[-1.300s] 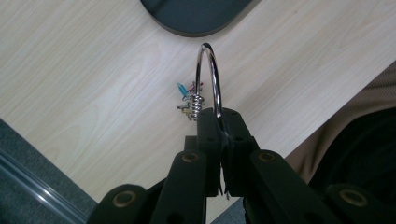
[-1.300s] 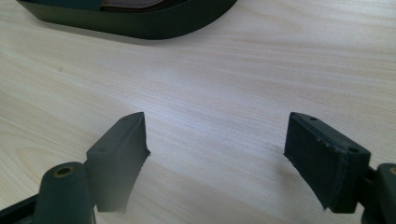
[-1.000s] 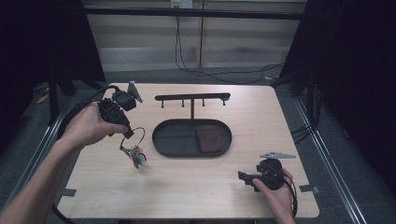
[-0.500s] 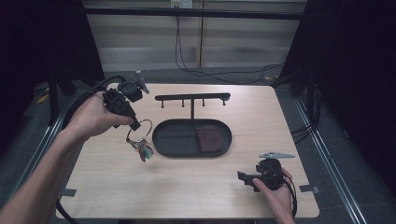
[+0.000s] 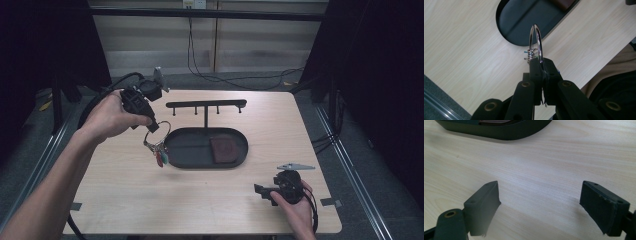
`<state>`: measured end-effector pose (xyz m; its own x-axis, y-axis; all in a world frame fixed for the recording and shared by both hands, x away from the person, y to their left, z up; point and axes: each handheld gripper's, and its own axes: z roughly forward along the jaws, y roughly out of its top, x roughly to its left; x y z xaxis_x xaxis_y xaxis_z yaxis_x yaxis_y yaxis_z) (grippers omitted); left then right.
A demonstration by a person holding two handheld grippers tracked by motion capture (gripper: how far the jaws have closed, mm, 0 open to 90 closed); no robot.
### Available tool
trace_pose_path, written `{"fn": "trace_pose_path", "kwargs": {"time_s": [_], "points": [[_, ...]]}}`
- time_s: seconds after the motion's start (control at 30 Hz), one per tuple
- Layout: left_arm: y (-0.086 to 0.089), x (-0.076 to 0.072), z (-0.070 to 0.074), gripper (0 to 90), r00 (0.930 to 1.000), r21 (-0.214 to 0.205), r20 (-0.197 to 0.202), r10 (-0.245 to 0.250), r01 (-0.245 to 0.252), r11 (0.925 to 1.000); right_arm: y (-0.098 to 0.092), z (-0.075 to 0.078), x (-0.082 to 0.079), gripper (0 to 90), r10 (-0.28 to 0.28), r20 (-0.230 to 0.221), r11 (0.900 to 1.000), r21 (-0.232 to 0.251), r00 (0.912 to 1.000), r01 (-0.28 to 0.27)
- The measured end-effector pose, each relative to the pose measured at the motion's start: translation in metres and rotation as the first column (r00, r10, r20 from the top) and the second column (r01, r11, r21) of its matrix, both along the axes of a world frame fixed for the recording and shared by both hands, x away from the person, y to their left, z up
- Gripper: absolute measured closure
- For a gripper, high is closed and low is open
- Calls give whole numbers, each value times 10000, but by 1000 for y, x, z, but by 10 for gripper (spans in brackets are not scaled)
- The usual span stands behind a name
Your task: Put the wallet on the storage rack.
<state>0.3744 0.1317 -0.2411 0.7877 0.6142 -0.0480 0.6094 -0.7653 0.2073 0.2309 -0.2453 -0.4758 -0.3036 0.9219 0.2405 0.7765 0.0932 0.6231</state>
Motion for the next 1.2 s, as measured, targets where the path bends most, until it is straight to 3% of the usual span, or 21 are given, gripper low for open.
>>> {"fn": "trace_pose_path", "kwargs": {"time_s": [0.33,0.4,0.63,1.2], "points": [[-16,13,8,878,9998,-67,140,-151,152,9999,0,-1,0,166,43,10,10000,-11,10000,-43],[-18,17,10,878,9995,-241,158,-260,264,9994,0,0,0,170,43,50,10000,18,10000,-43],[-24,28,13,879,9999,-267,83,-134,136,9996,0,0,-1,174,31,26,10000,55,10000,-31],[-26,62,-13,878,9988,-7,-274,409,-410,9992,-2,0,-1,174,98,35,9999,92,9999,-98]]}}
